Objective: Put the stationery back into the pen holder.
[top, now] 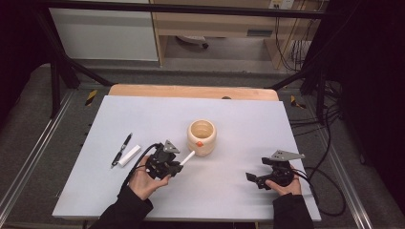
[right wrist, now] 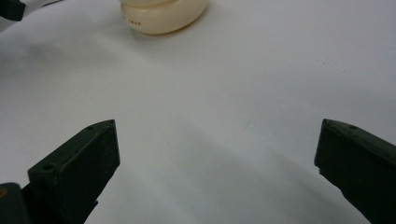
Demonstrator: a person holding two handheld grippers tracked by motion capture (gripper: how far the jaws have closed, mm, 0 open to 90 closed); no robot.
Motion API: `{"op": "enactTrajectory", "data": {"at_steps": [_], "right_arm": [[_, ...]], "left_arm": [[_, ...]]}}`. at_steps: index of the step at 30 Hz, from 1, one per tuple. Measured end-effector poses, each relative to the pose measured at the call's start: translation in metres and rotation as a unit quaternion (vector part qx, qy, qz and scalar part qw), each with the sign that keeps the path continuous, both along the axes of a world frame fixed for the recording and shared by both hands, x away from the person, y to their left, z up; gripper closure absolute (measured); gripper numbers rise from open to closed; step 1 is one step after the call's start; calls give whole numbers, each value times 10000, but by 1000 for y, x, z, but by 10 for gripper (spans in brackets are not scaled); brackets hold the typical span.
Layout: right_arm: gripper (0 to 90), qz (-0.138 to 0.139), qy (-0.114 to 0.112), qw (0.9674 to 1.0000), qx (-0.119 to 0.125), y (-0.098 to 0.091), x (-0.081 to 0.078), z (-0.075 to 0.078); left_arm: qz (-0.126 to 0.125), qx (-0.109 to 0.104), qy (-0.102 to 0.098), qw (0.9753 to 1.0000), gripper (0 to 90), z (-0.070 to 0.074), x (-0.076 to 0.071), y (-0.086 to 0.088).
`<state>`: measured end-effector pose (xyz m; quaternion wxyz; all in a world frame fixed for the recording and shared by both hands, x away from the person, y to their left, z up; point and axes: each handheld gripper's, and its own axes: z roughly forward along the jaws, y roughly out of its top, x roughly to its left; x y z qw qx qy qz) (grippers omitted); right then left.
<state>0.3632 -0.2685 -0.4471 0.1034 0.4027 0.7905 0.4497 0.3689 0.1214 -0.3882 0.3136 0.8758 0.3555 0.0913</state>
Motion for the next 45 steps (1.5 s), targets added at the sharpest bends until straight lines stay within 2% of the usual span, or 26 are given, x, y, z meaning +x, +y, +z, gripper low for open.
{"op": "enactTrajectory", "data": {"at_steps": [11, 16, 22, 45], "right_arm": [[8, 11, -16, 10000, -14, 0, 0, 0], [9, 10, -20, 10000, -13, 0, 0, -1], [9, 20, -16, 10000, -20, 0, 1, -1], [8, 25, 12, 10000, -30, 1, 1, -2]], "left_arm": [[168, -465, -444, 9978, 784, 18, 0, 7], [248, -721, -581, 9954, 784, 23, 3, 9], [377, -998, -758, 9914, 784, 30, 8, 9], [348, -1371, -1125, 9835, 784, 60, 33, -17]]}}
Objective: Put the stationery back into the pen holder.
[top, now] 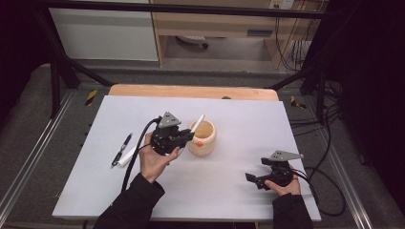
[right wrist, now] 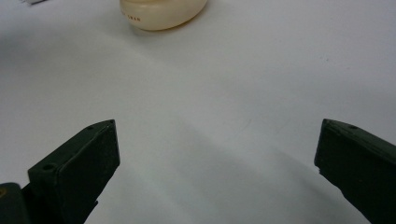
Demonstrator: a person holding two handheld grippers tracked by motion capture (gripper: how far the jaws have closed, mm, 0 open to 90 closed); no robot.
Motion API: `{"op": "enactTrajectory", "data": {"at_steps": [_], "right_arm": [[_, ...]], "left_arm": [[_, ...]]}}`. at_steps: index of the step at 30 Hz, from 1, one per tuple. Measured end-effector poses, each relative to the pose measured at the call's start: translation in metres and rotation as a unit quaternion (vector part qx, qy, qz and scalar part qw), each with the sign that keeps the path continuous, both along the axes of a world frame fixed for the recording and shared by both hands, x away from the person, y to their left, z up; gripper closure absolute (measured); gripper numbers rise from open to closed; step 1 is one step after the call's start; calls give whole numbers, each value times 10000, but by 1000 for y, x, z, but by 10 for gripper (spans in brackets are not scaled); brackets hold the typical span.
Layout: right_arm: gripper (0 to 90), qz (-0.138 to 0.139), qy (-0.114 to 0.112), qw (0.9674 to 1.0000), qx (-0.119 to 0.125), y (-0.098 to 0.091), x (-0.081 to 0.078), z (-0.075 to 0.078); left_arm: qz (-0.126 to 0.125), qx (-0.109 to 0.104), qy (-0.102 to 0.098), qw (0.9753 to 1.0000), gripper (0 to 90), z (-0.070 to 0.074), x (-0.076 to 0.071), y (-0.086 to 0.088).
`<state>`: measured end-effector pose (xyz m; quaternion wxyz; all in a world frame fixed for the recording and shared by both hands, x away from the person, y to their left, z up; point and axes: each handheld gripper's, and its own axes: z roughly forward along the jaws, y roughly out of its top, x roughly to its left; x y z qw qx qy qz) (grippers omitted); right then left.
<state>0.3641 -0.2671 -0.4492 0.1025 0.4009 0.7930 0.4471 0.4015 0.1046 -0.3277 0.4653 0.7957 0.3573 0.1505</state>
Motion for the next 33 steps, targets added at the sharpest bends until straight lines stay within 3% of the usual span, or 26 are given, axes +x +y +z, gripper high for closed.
{"op": "enactTrajectory", "data": {"at_steps": [8, 21, 33], "right_arm": [[8, -1, -2, 10000, -21, 0, 0, 0], [9, 2, -6, 10000, -32, 0, 1, 0], [8, 10, -2, 10000, -34, 0, 1, 0]], "left_arm": [[23, -124, -71, 9999, 784, 2, 11, -8], [150, -106, -145, 9997, 784, -1, 35, -22], [233, -223, -250, 9992, 784, 4, 54, -28]]}}
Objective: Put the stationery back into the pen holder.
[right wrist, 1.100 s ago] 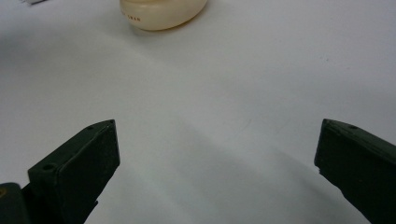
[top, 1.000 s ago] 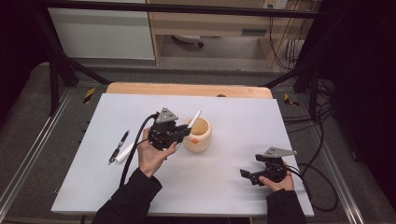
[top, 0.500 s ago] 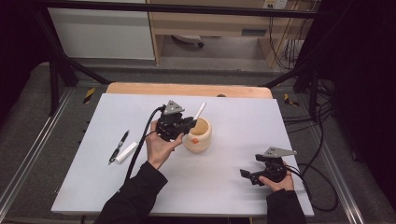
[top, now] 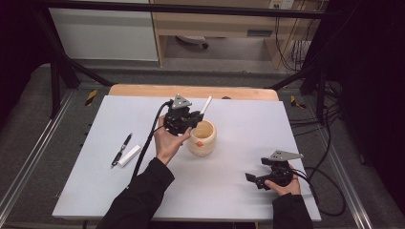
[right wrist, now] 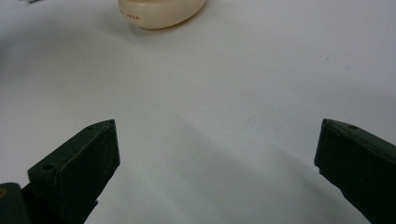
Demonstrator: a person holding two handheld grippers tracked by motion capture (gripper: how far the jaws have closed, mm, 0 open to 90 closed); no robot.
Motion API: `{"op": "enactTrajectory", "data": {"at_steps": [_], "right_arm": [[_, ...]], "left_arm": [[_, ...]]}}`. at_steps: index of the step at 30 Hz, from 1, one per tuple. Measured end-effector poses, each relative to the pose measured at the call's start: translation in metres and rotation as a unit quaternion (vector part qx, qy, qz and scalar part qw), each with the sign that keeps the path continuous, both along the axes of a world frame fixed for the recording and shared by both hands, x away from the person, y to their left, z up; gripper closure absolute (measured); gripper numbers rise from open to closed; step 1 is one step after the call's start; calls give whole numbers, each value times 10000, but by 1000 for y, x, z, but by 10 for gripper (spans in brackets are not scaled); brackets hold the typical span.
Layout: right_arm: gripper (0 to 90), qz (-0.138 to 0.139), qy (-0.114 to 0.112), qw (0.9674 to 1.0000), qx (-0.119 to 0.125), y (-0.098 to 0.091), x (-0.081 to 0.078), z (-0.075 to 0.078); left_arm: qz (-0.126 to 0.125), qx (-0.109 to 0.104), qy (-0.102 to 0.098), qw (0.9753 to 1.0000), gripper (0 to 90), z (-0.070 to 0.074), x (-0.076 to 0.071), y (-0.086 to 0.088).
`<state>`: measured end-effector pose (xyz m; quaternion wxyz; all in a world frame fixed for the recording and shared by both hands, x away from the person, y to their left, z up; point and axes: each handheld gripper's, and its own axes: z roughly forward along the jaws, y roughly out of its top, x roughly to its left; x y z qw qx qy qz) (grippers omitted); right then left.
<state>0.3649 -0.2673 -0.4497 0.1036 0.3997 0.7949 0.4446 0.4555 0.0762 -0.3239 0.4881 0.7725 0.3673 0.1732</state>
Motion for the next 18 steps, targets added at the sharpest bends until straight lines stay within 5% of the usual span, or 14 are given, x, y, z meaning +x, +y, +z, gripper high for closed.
{"op": "enactTrajectory", "data": {"at_steps": [18], "right_arm": [[9, -22, 10, 10000, 40, -1, 0, 1]], "left_arm": [[-31, 90, 51, 9999, 783, -16, 24, -23]]}}
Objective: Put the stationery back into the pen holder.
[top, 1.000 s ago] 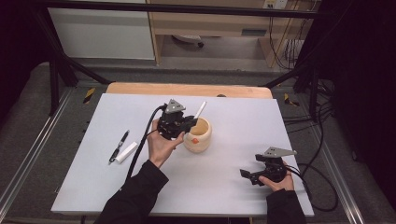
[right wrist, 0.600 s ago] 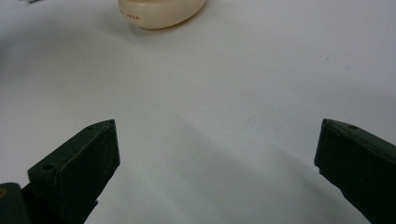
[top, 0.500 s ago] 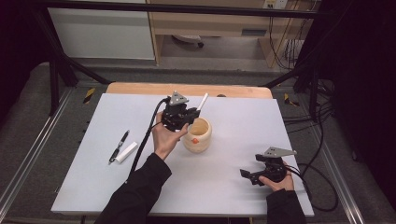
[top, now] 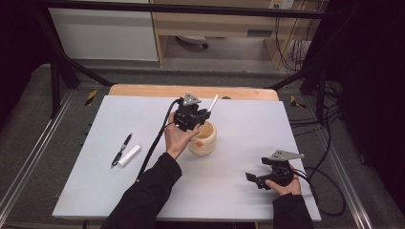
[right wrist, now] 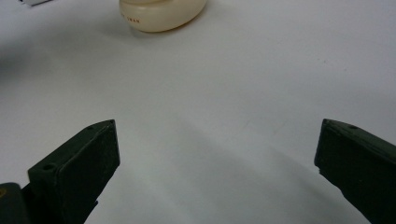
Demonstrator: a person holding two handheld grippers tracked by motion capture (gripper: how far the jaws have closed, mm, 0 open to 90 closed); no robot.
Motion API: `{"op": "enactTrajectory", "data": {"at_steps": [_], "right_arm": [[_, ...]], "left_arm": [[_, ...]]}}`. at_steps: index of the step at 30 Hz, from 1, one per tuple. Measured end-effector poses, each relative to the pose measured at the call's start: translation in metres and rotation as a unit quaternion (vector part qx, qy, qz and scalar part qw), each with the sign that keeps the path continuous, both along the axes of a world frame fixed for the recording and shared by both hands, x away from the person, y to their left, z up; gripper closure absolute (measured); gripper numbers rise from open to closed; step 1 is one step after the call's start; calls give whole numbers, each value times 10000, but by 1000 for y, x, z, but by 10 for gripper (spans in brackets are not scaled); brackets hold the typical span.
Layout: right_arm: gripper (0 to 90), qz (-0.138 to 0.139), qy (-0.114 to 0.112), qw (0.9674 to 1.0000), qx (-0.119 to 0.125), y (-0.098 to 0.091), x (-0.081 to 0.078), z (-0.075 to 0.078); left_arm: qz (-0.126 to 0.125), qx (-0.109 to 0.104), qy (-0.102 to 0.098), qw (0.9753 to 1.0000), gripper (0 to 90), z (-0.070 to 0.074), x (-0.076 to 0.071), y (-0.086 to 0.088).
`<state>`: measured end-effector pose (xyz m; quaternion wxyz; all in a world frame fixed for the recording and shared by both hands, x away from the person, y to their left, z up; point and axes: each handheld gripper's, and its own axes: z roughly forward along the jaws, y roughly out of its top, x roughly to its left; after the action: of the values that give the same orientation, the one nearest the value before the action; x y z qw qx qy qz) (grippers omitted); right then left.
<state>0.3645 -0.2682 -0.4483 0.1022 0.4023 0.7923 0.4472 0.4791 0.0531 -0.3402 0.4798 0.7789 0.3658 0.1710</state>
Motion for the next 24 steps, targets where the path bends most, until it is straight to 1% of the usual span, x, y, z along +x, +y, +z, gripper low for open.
{"op": "enactTrajectory", "data": {"at_steps": [7, 10, 14, 17, 19, 21, 24], "right_arm": [[8, 6, -2, 10000, -25, 0, 0, -1], [8, 13, -15, 10000, -18, 0, 0, -1], [8, 12, -4, 10000, -22, 0, 0, -1], [8, 20, -7, 10000, -39, 0, 0, -1], [9, 15, -2, 10000, -40, 0, 0, -1], [9, 19, -11, 10000, -38, 0, 0, -1], [9, 17, -9, 10000, -44, 0, 0, -1]], "left_arm": [[-42, 49, 40, 10000, 783, -13, 3, -3], [-55, 101, 51, 9999, 783, -19, 3, -3], [-76, 62, 57, 9999, 783, -25, 2, -1], [-87, 87, 96, 9999, 783, -29, 1, 0], [-82, 87, 46, 9999, 783, -31, -1, 2], [-99, 39, 42, 9999, 783, -33, -2, 3], [-108, 98, 82, 9999, 783, -37, -3, 3]]}}
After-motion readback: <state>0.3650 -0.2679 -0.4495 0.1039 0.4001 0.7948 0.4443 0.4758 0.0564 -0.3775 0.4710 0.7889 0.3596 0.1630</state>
